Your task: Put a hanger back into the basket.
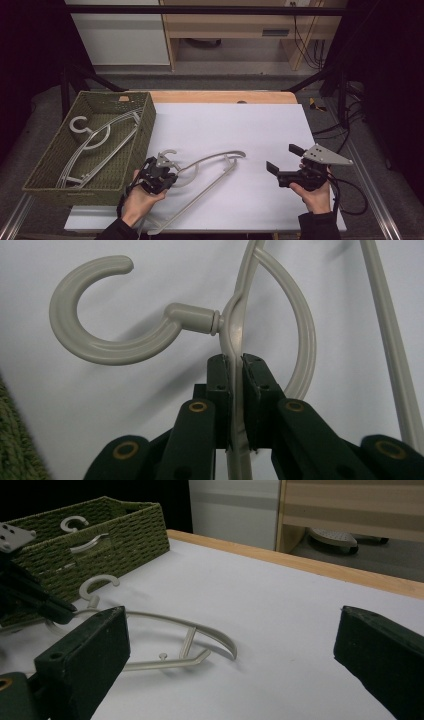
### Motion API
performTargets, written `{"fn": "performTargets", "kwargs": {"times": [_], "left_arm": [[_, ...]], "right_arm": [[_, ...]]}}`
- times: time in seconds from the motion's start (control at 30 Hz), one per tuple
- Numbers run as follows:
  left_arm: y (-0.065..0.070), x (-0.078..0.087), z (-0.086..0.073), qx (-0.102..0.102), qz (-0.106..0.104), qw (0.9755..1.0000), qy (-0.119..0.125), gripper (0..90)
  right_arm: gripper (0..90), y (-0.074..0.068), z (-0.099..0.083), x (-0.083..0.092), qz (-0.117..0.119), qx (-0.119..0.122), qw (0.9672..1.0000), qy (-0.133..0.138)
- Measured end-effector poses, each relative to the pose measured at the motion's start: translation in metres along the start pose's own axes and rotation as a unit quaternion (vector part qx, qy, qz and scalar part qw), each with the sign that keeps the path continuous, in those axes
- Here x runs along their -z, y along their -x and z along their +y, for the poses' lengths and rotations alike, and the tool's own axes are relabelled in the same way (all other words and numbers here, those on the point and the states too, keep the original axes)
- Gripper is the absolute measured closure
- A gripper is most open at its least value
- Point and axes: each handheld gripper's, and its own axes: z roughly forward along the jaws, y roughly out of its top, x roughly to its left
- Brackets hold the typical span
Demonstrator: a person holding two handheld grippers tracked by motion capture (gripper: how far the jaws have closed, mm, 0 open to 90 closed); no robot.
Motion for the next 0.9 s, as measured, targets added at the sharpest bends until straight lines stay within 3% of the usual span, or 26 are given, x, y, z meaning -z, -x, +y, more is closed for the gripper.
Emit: {"fn": "performTargets", "kwargs": {"times": [0.1, 0.23, 0.37, 0.4, 0.67, 0.9], "left_arm": [[-0.001, 0.003, 0.001, 0.001, -0.005, 1.0000, 0.006, 83.0], [-0.002, -0.012, -0.003, 0.002, -0.001, 0.9999, -0.014, 83.0], [0.000, -0.013, -0.002, 0.004, -0.013, 0.9999, -0.004, 83.0], [0.001, -0.010, 0.000, -0.006, -0.011, 0.9999, -0.007, 83.0], [0.003, 0.015, 0.006, -0.013, -0.018, 0.9992, 0.033, 83.1], [0.000, 0.051, 0.013, -0.008, -0.014, 0.9959, 0.090, 83.1]], "right_arm": [[1.8, 0.000, 0.000, 0.000, 0.000, -0.002, 1.0000, 0.001], [1.8, -0.001, 0.000, -0.001, 0.002, -0.001, 1.0000, -0.003], [1.8, -0.001, 0.000, -0.001, 0.002, 0.000, 1.0000, -0.001], [1.8, 0.000, 0.000, 0.000, 0.003, 0.000, 1.0000, -0.002], [1.8, 0.000, 0.000, 0.001, 0.001, -0.001, 1.0000, 0.000], [1.8, 0.000, 0.001, 0.001, 0.001, 0.000, 1.0000, 0.000]]}}
